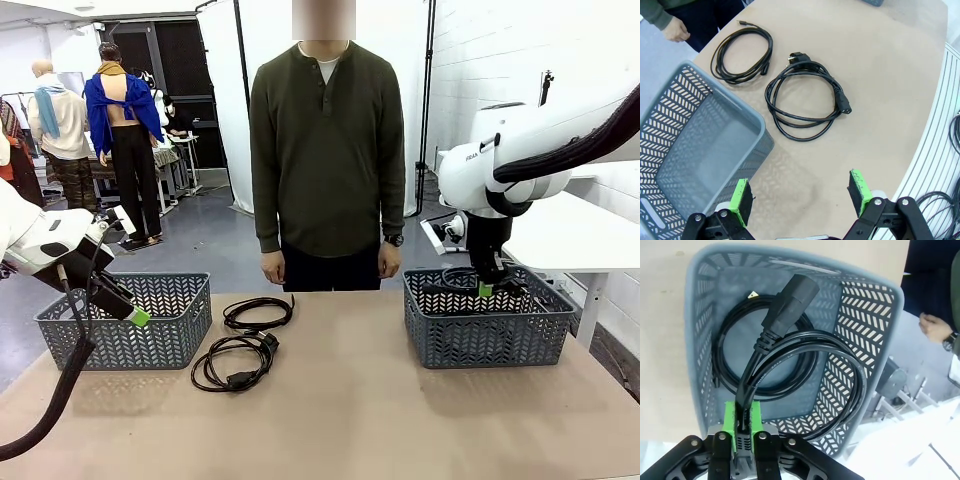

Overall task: Organize the cables according to human instructions.
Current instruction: Pick up a bundle of cables and place it in the basket indicated by the human.

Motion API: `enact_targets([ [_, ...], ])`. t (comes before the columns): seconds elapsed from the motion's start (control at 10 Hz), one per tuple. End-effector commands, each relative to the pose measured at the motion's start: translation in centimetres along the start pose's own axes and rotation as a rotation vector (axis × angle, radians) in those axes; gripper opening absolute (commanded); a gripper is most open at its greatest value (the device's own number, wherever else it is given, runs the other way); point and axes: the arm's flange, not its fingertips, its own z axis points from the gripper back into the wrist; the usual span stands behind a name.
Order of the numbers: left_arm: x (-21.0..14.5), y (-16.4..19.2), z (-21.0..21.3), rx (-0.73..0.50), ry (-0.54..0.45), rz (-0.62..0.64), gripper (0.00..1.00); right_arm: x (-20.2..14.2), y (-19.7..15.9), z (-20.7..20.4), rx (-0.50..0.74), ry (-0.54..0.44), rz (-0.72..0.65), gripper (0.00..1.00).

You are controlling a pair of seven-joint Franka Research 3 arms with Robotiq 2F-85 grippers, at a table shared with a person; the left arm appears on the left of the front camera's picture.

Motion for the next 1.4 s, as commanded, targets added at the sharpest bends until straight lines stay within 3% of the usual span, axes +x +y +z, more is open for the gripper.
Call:
enact_targets([
  [0.0, -0.1, 0.3, 0.0, -0.011, -0.013, -0.001, 1.0, -0.3, -0.3, -0.7, -0.036, 0.025, -0.002, 0.0],
  [0.3, -0.1, 0.3, 0.0, -0.011, -0.013, -0.001, 1.0, -0.5, -0.9, -1.3, -0.032, 0.029, -0.027, 0.0],
  [0.8, -0.1, 0.3, 0.0, -0.011, -0.013, -0.001, 1.0, -0.5, -1.6, -1.6, -0.004, 0.03, -0.059, 0.94],
  [0.9, -0.1, 0.3, 0.0, -0.011, -0.013, -0.001, 1.0, -0.6, -1.7, -1.2, -0.002, 0.031, -0.083, 1.0],
  [1.3, -0.1, 0.3, 0.0, -0.011, -0.013, -0.001, 1.0, -0.7, -2.2, 0.1, -0.003, 0.037, -0.113, 1.0],
])
